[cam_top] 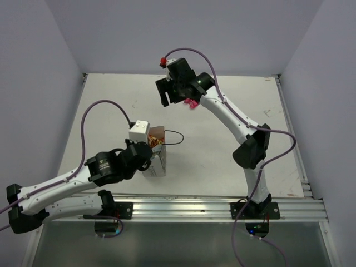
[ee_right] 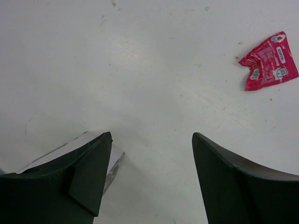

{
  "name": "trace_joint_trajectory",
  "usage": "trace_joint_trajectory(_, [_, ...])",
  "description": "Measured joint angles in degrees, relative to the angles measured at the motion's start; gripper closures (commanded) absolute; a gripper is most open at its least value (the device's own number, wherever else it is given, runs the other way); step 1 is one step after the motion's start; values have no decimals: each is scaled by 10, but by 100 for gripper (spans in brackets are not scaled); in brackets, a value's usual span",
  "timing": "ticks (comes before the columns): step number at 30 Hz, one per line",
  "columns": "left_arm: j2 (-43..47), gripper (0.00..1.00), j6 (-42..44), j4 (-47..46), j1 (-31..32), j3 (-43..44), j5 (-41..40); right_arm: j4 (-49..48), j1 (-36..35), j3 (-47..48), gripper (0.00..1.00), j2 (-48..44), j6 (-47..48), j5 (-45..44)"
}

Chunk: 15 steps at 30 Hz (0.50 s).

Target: Place the snacks into the paper bag

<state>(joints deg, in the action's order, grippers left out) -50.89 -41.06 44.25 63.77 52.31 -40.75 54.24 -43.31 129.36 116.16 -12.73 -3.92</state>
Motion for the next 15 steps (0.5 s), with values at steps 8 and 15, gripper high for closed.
trace_joint_trajectory(8, [13, 100, -34, 13, 0, 9, -25, -47, 142, 55, 30, 183, 4, -5])
trace_joint_trajectory(15, [43, 100, -59, 12, 0, 9, -28, -64, 220, 87, 31, 293, 4, -5])
